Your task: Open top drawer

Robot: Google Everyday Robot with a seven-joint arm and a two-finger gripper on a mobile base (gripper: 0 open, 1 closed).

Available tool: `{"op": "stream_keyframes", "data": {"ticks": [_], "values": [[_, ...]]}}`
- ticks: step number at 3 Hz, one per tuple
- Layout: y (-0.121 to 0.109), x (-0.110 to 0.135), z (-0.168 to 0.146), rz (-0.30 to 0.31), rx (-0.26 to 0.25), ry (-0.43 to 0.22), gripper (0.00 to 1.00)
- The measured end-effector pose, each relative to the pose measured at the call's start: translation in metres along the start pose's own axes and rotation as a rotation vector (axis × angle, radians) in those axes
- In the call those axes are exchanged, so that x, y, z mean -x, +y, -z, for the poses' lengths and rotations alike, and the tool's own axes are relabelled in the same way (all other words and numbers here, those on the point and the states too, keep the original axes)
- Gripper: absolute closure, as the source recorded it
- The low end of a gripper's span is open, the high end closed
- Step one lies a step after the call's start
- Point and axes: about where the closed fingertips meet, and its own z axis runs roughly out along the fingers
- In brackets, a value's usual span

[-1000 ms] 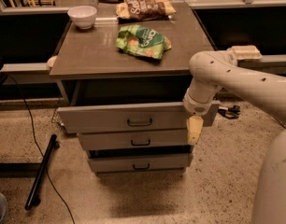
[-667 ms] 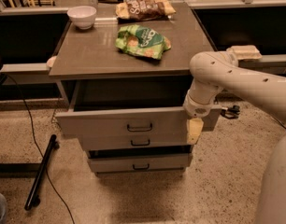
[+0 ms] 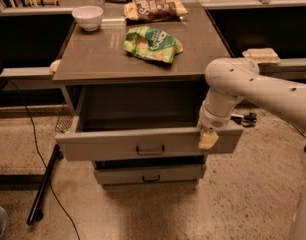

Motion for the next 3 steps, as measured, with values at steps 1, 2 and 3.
{"op": "stream_keyframes", "data": {"ticks": [1,2,3], "values": [[-0.001,0.0,0.0,0.0,0.0,0.0,0.87],[0.019,0.002,0.005,-0.023,-0.004,-0.014,0.87],[0.022,0.002,0.004,-0.024,-0.003,-0.013,0.63]]}}
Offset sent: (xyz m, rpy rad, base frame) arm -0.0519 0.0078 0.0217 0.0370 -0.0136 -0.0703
